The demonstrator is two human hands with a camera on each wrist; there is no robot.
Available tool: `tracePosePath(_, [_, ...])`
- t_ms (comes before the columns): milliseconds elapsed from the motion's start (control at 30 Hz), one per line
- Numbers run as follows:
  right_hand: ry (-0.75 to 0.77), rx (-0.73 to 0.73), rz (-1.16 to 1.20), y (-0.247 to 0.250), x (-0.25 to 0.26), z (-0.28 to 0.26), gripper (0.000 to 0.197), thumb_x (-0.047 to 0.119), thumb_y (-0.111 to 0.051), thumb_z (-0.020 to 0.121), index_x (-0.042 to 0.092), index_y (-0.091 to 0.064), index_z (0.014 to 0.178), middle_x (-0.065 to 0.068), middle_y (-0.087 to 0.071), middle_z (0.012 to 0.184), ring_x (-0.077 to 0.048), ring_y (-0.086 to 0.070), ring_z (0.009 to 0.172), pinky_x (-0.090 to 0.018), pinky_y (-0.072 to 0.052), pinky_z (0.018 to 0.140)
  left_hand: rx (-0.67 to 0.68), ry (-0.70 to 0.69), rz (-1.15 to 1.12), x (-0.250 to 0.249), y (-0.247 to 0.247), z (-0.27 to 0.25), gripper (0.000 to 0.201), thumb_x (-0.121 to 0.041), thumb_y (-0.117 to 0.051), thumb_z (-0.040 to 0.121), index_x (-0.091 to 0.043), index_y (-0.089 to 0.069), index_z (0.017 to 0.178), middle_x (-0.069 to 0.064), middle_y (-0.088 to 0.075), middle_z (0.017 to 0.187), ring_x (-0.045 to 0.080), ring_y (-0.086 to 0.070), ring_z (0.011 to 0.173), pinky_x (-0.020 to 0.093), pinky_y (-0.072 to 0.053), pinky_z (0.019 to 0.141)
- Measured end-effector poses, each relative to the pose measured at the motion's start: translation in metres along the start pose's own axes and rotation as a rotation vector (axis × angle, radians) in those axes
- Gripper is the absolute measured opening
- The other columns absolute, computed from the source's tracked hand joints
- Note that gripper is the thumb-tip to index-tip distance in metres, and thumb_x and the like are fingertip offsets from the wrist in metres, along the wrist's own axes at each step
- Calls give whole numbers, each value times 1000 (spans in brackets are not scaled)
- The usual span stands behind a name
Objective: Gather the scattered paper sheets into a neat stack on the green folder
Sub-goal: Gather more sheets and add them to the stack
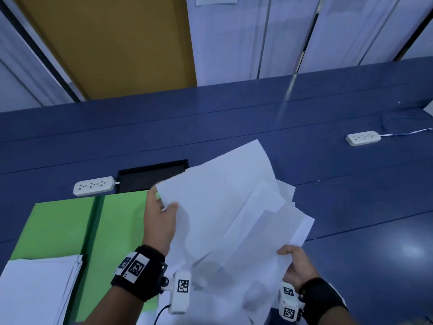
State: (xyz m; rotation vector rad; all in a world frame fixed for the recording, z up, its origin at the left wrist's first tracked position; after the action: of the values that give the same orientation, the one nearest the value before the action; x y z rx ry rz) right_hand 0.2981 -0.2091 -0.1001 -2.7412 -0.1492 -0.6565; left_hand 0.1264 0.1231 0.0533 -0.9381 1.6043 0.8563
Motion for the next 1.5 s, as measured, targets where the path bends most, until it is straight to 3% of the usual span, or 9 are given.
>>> tracePosePath(167, [8,39,-15,-4,13,-11,25,-3,-52,78,0,-73,91,-22,-72,102,-40,-69,89,-49,-54,90,27,279,151,109,28,-37,84,11,-72,78,-31,-45,147,-1,-66,128,21,-65,114,51,-55,100])
tracePosePath(433, [-1,-43,-203,-4,4,-14,14,2,-57,95,-3,-69,100,-19,-74,90,-36,-70,74,-36,-60,60,59,439,199,167,36,-55,72,13,-67,69,-27,-65,128,11,-75,89,28,-66,73,43,-57,63])
tracePosePath(633, [70,-183,-318,38,-17,29,39,4,-79,79,-8,-71,115,-28,-74,117,-46,-73,104,-61,-60,91,350,590,86,156,12,-82,55,14,-52,85,-21,-69,124,13,-78,106,29,-72,91,41,-59,79])
tracePosePath(767, [113,-209,-393,33,-14,24,22,-5,-71,87,-7,-70,109,-29,-75,110,-46,-72,99,-54,-59,86,404,729,-181,159,13,-82,49,-35,-72,88,-21,-65,134,17,-67,135,34,-67,116,56,-48,108])
tracePosePath(933, [113,-216,-477,28,-13,22,21,-5,-70,90,-1,-65,110,-22,-70,109,-39,-66,100,-44,-53,88,538,775,-36,138,-12,-51,69,-78,-52,89,-29,-63,136,10,-71,130,27,-69,117,44,-53,98])
tracePosePath(1033, [100,-216,-512,30,-15,26,28,-3,-72,86,1,-66,114,-22,-72,114,-43,-66,109,-53,-53,99,682,738,411,132,-46,-40,91,-83,-62,77,-22,-54,145,11,-68,133,22,-68,94,32,-50,82])
tracePosePath(1167, [111,-205,-500,26,-13,26,27,-7,-71,86,-3,-65,113,-24,-71,113,-42,-66,103,-48,-53,91,708,471,780,122,-86,-26,87,-68,-69,86,-16,-44,152,1,-50,151,26,-51,137,31,-41,109])
tracePosePath(1400, [131,-190,-396,29,-14,26,25,-6,-75,85,-3,-65,108,-25,-70,117,-36,-65,99,-44,-51,91,617,281,732,125,-98,-29,69,-29,-84,79,-15,-58,141,3,-61,142,20,-62,120,32,-51,104])
tracePosePath(1500, [127,-100,-293,23,-11,20,60,9,-94,65,-4,-67,116,-22,-75,117,-38,-69,110,-52,-52,107,693,229,576,95,-93,-51,33,-21,-85,81,-20,-74,112,-2,-77,111,15,-72,99,38,-59,93])
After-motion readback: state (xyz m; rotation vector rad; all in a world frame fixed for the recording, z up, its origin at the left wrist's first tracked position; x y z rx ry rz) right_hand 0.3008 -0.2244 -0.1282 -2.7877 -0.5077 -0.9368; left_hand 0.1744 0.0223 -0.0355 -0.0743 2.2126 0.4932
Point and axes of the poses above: each hand's wrist, its own z-axis towards the middle knuckle, its own y-axis out of the back of the hand, x = y × z, the point moved 8 cm from there along z, towards the middle knuckle
